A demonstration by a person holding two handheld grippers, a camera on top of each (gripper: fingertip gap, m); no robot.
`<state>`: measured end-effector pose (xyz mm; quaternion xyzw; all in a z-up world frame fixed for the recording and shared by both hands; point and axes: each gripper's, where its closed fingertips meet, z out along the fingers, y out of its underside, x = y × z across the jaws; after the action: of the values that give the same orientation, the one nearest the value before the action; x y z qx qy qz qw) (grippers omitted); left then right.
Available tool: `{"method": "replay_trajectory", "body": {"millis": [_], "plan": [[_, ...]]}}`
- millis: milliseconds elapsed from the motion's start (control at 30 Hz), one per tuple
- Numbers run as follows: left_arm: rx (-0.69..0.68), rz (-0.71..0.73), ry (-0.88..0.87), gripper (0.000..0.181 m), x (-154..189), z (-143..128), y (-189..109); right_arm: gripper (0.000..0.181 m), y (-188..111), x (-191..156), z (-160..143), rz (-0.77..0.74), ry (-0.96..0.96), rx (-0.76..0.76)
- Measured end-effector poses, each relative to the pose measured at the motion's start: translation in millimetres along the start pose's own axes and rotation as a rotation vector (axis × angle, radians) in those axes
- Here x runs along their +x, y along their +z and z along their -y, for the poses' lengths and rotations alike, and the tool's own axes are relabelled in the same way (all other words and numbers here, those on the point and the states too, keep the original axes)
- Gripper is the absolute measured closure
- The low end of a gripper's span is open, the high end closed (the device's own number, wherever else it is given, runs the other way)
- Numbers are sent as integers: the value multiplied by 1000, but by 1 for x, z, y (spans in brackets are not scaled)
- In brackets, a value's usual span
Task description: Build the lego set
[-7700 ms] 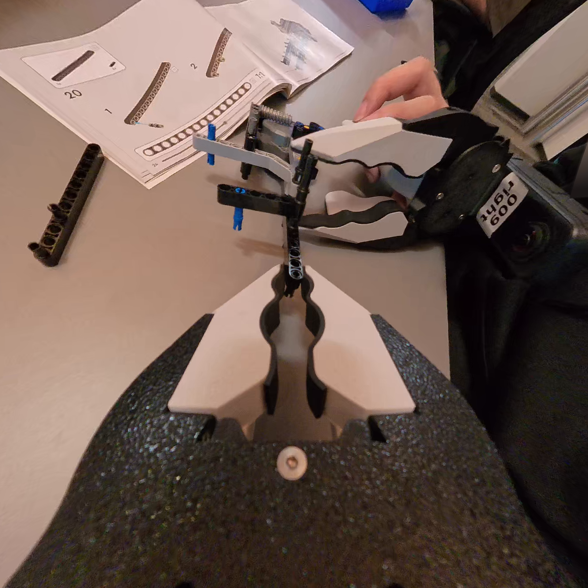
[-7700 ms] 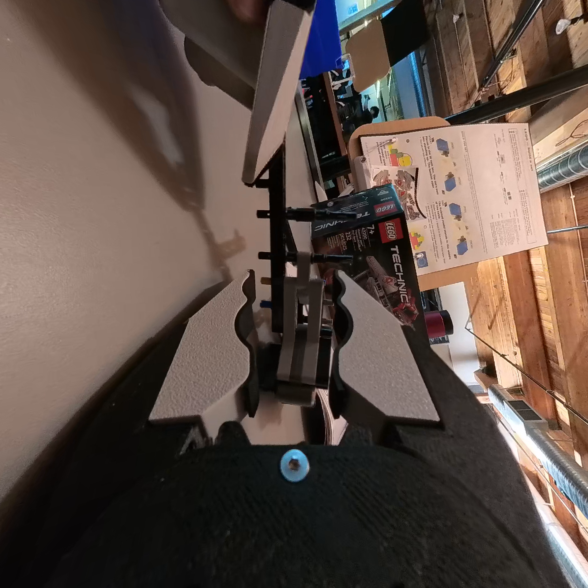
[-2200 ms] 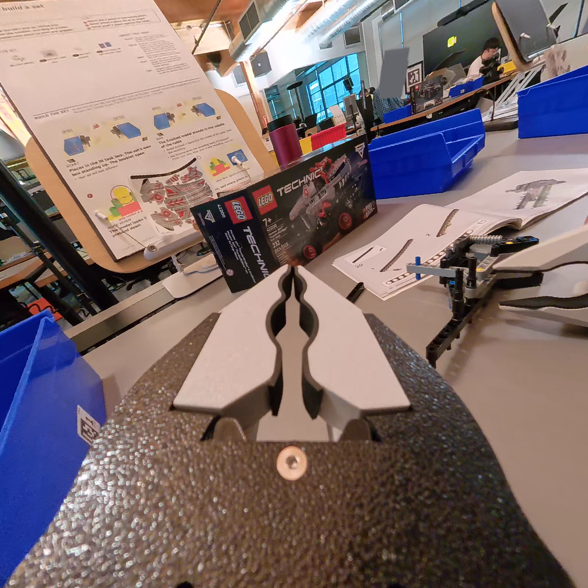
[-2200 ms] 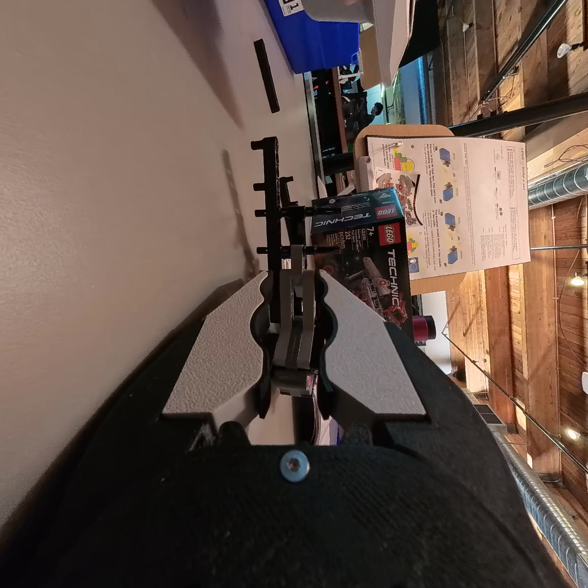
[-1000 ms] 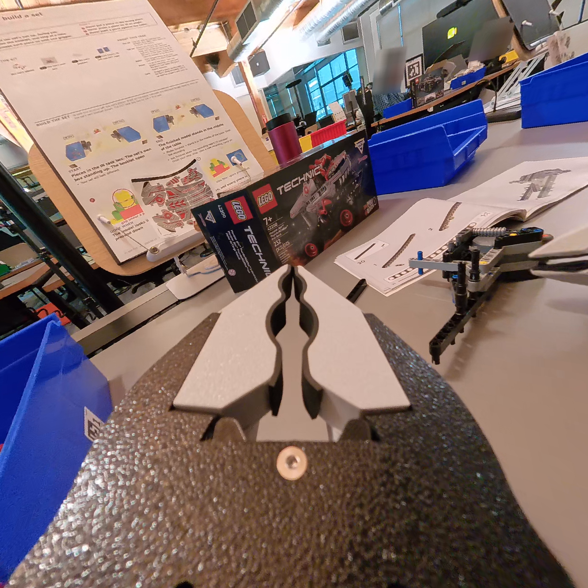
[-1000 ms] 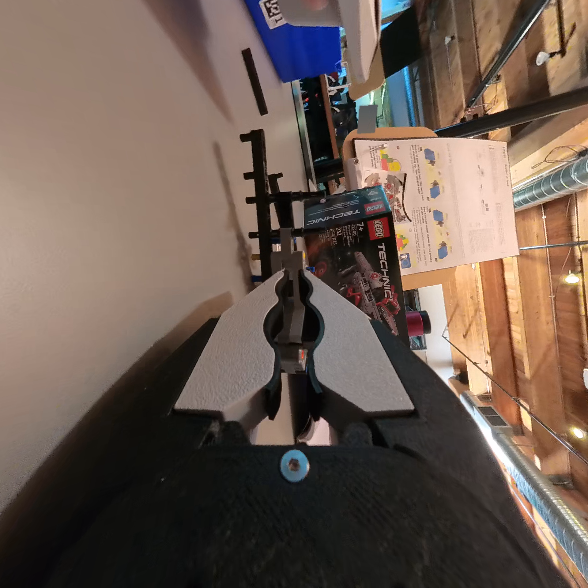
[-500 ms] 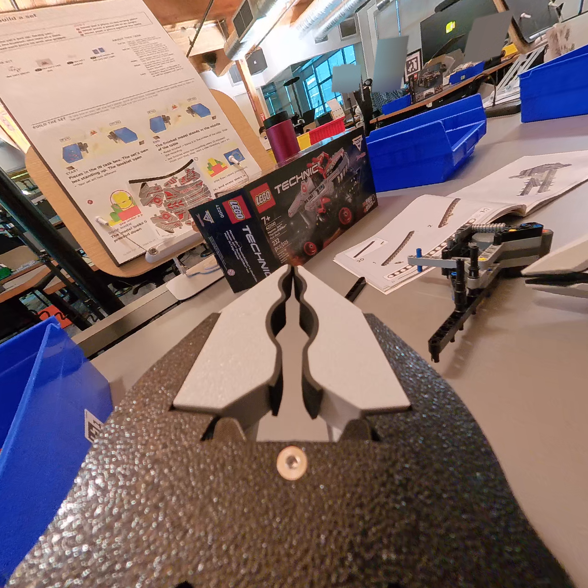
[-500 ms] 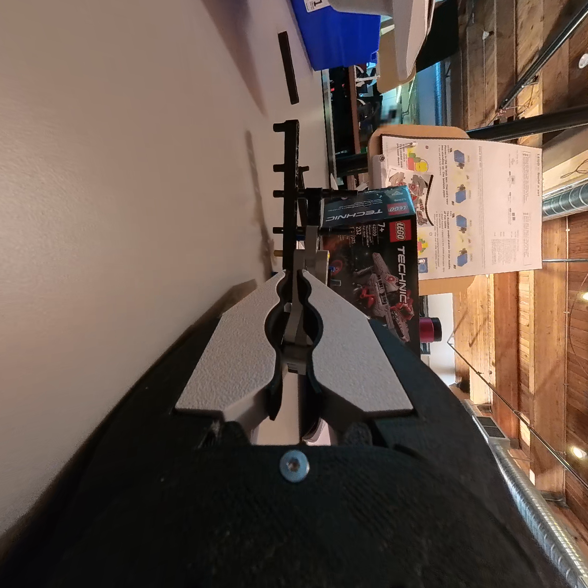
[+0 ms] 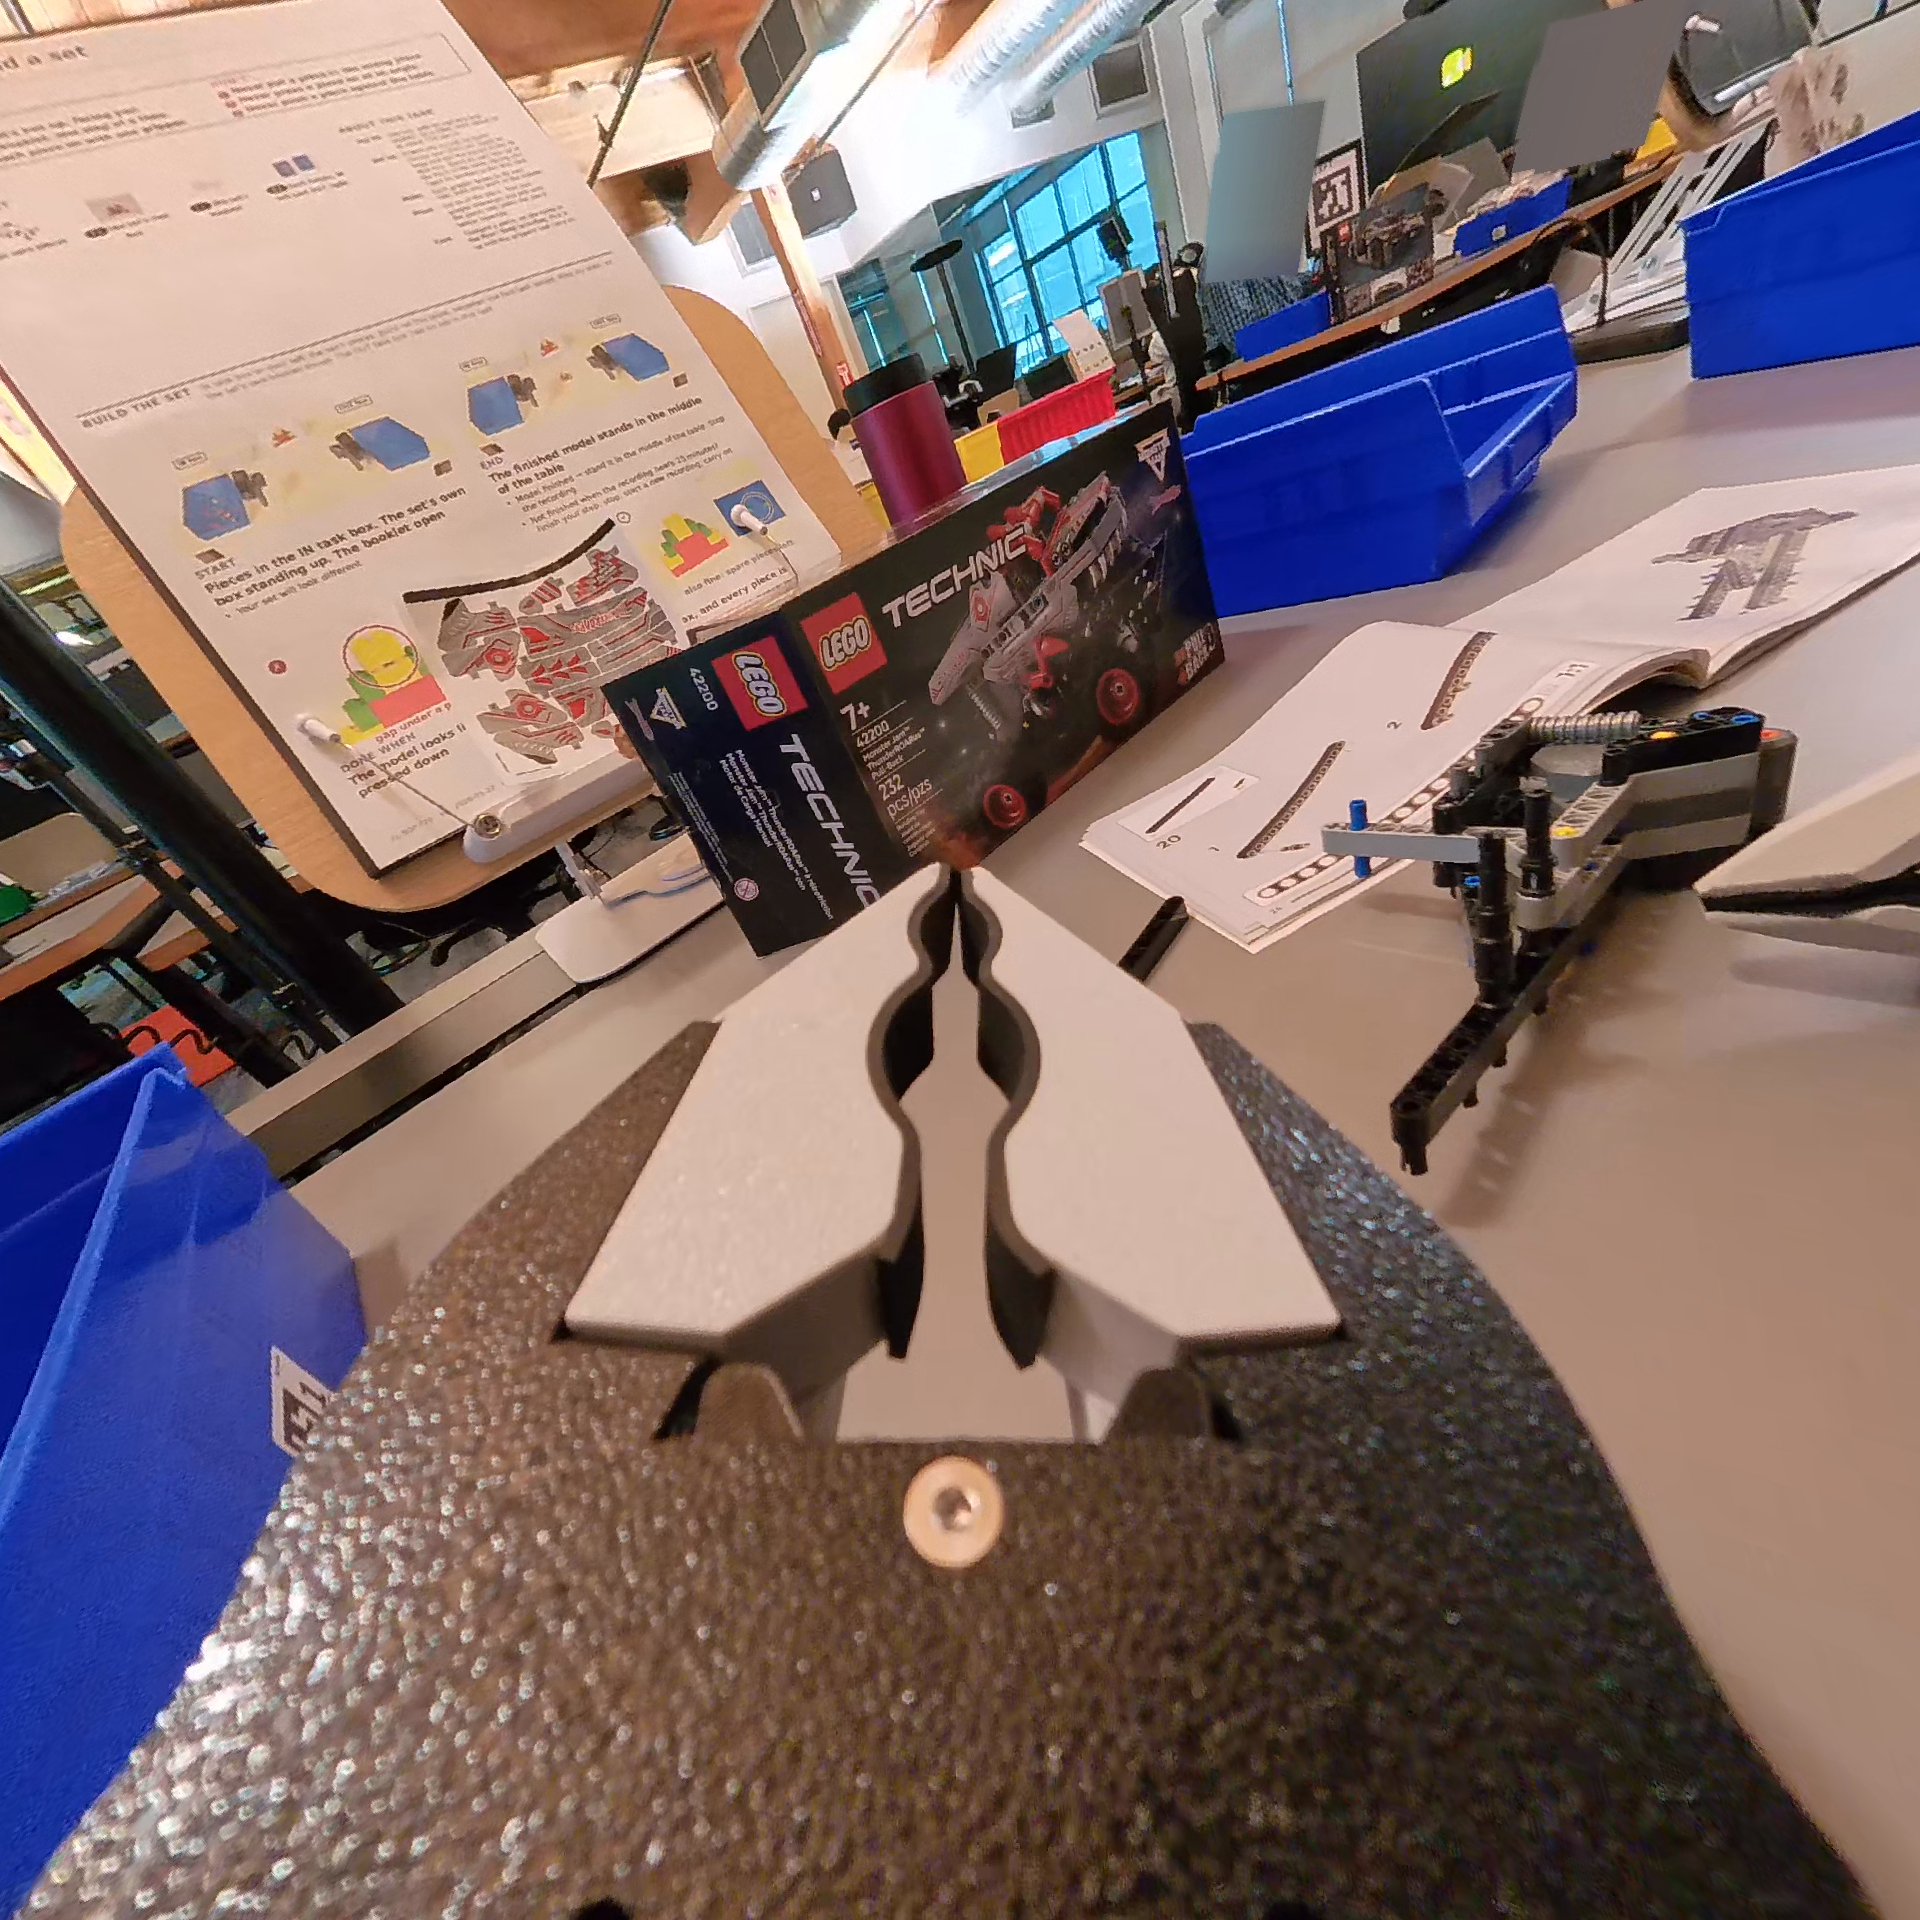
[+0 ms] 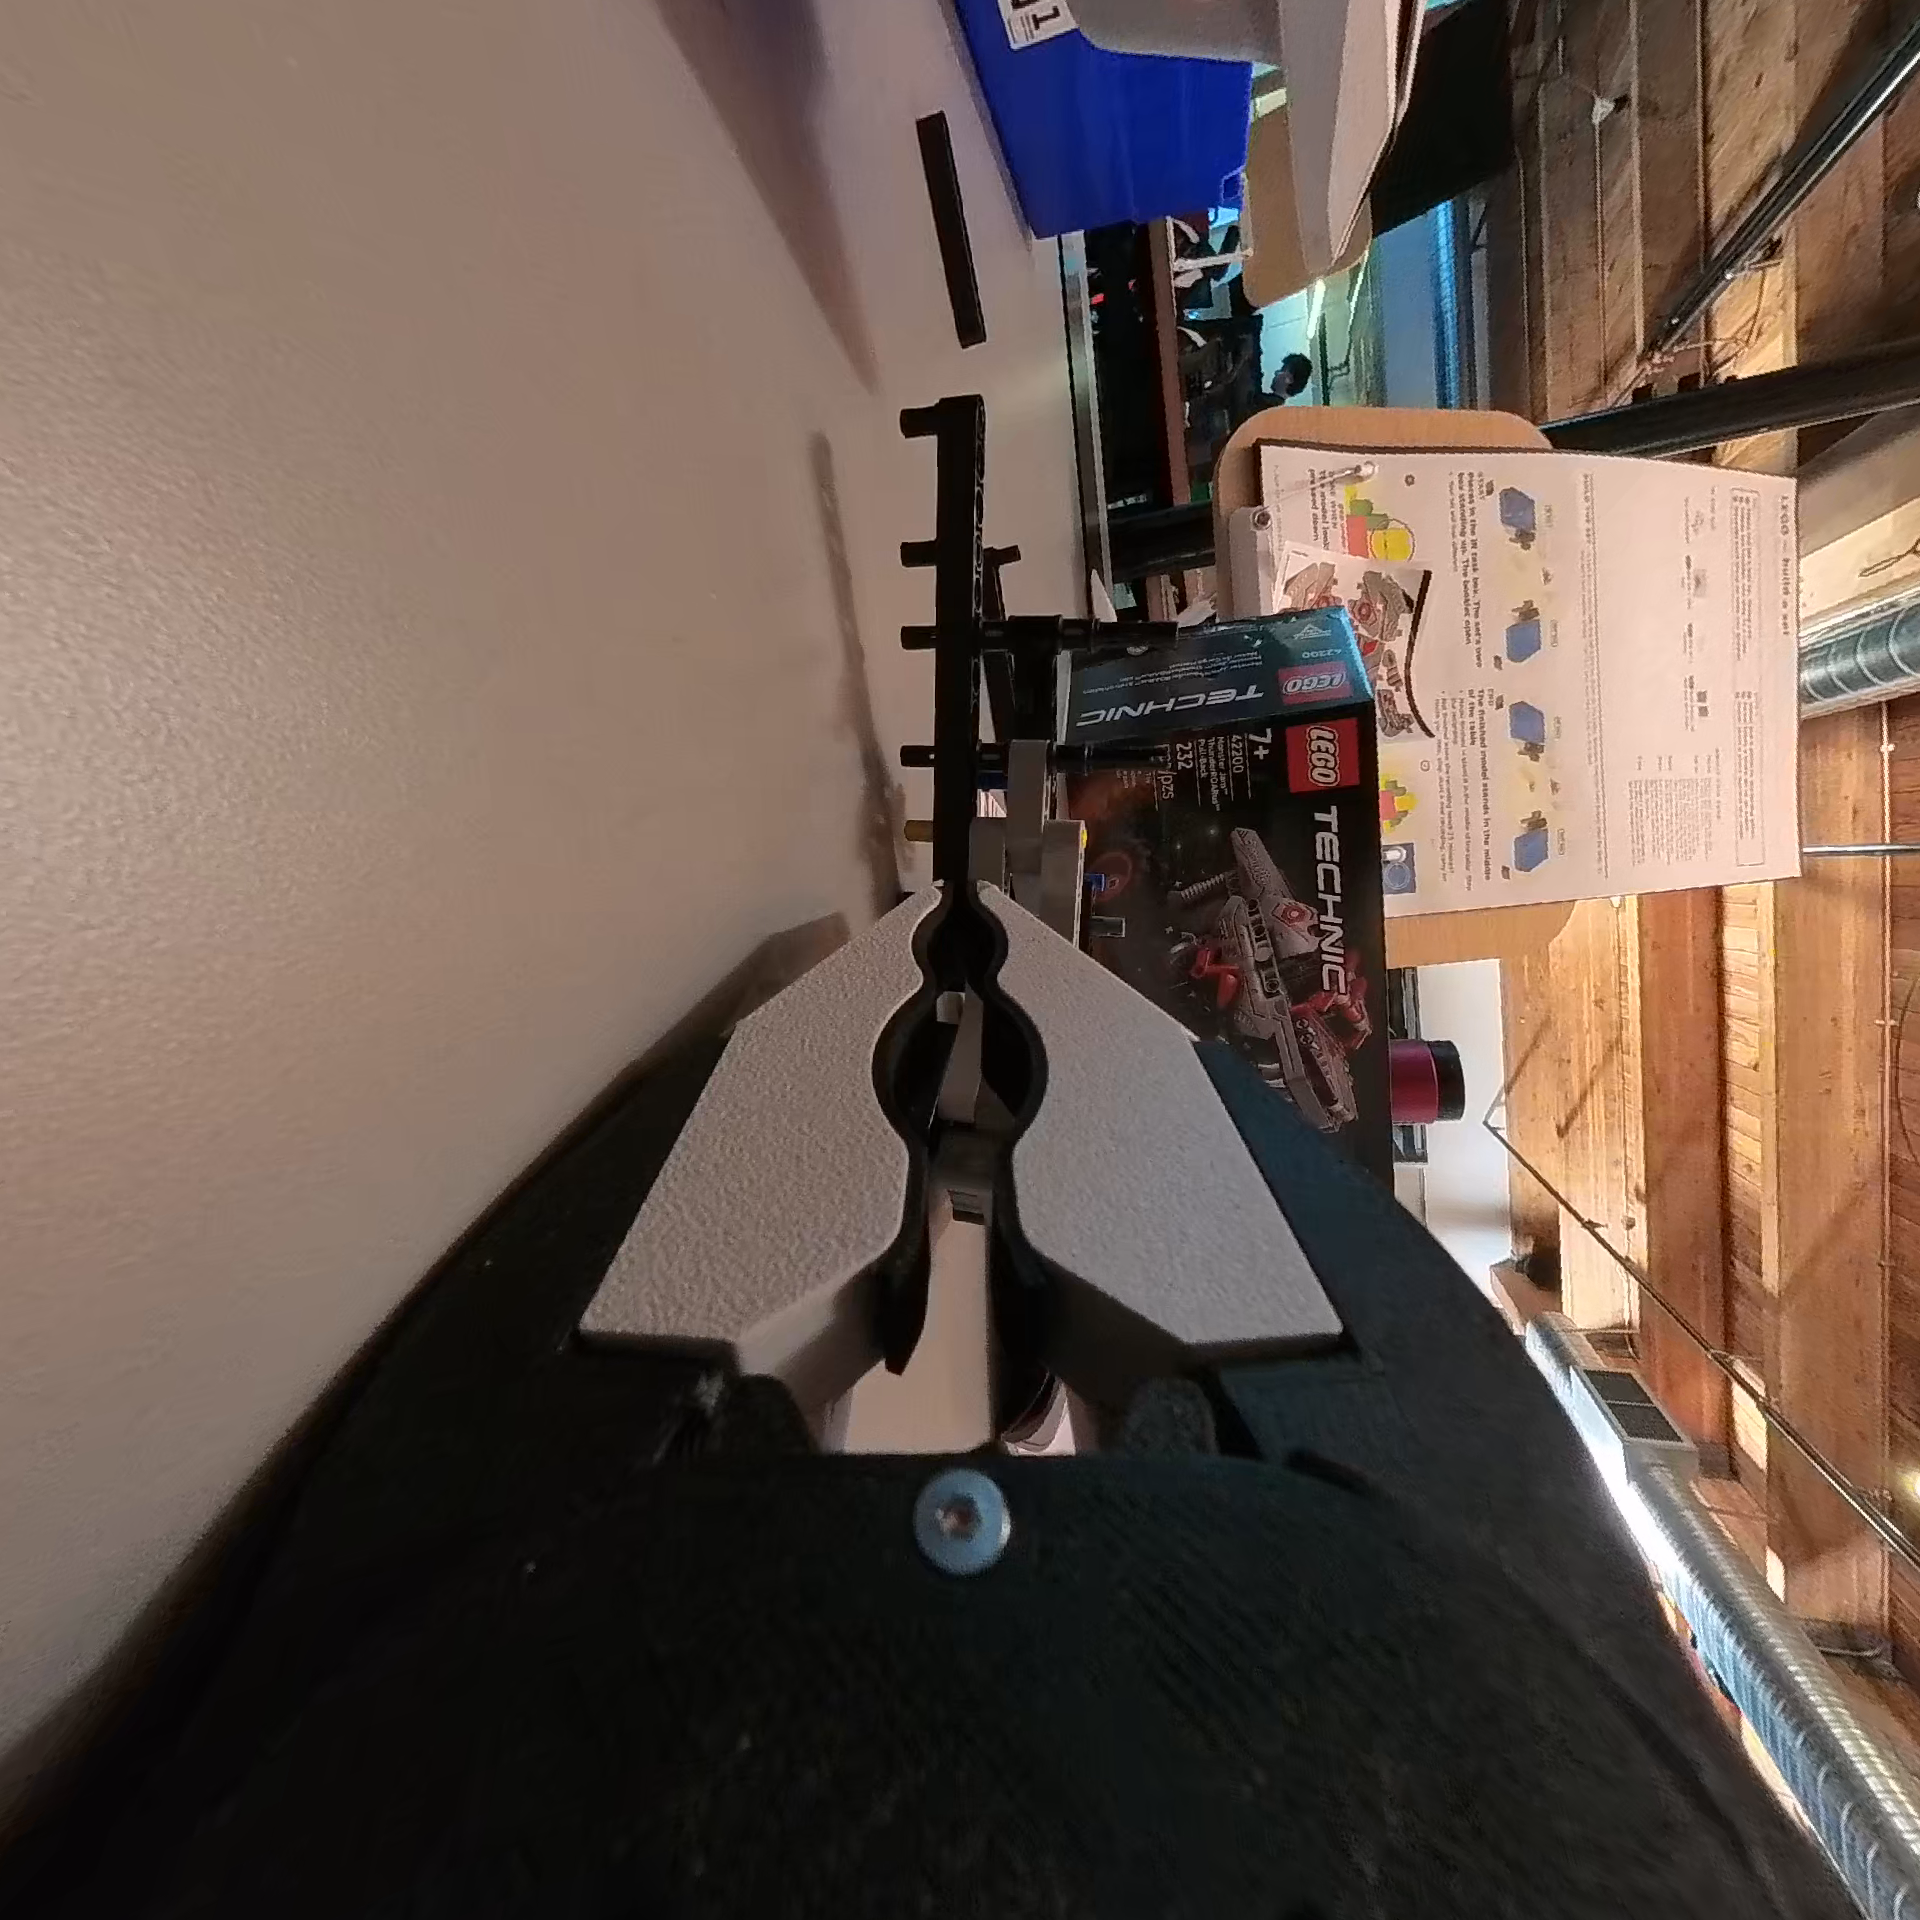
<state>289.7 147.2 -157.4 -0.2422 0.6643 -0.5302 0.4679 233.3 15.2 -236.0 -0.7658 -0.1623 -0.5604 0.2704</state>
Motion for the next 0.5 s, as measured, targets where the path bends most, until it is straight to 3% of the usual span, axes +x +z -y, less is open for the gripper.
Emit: {"method": "replay_trajectory", "body": {"millis": [500], "plan": [[-7, -12, 17, 181, 3, -1, 1, 181, 0, -1, 0, 7, 8, 5]]}}
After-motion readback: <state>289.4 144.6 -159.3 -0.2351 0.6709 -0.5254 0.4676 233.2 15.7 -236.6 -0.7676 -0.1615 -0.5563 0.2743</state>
